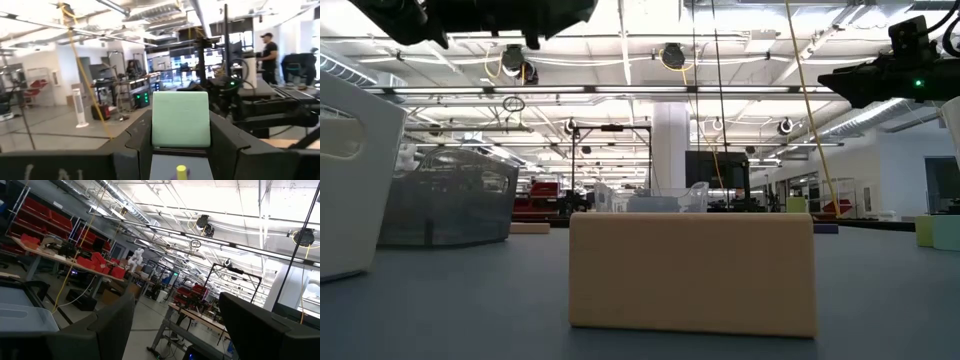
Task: Sort & place blocks by color
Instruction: Put the top left blue blocks into the black bin, then put the top orange blocks into the transparent bin
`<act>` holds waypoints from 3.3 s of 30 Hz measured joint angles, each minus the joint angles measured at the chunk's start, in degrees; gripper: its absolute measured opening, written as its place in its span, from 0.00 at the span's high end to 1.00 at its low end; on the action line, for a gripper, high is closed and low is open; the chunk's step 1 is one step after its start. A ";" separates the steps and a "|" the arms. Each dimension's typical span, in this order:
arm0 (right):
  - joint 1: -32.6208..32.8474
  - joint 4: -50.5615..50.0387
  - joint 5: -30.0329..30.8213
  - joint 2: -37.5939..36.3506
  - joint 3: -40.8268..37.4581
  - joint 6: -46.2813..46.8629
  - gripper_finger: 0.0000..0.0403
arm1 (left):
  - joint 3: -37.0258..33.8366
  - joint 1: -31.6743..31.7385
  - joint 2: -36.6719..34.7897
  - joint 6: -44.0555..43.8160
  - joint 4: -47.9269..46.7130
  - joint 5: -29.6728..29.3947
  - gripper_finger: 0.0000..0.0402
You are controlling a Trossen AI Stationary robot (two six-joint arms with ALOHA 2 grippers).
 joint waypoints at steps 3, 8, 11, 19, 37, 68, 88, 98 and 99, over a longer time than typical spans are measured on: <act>0.01 -0.01 0.00 -0.02 0.02 0.00 0.30 | 0.00 -0.98 0.00 -0.16 0.00 -0.02 0.66; 0.00 -0.01 0.00 -0.02 0.00 0.00 0.30 | 0.00 -1.87 -0.03 -9.57 -9.17 -0.17 0.66; 0.01 0.01 0.00 -0.02 0.00 0.02 0.30 | 0.00 -2.82 0.04 -20.63 -19.81 -0.19 0.66; -0.02 0.00 0.00 -0.01 0.00 0.02 0.30 | 0.00 -9.19 -3.36 -44.57 -39.77 -2.36 0.66; -0.02 -0.01 0.00 -0.02 0.00 0.02 0.30 | 0.00 -25.48 -6.87 -71.88 -79.12 -8.15 0.57; 0.03 -0.01 0.00 -0.02 0.00 0.02 0.30 | 0.00 -0.24 0.77 -27.58 -58.90 -13.51 0.34; 0.03 -0.01 0.00 0.00 0.02 0.02 0.30 | 0.00 15.66 19.11 2.35 -49.89 -0.63 0.33; 0.03 -0.03 0.00 -0.02 0.00 0.00 0.30 | 0.17 17.57 24.26 2.50 -48.87 0.26 0.34; 0.03 0.02 0.00 -0.02 0.02 0.00 0.30 | 0.17 17.57 24.70 2.58 -48.87 0.28 0.34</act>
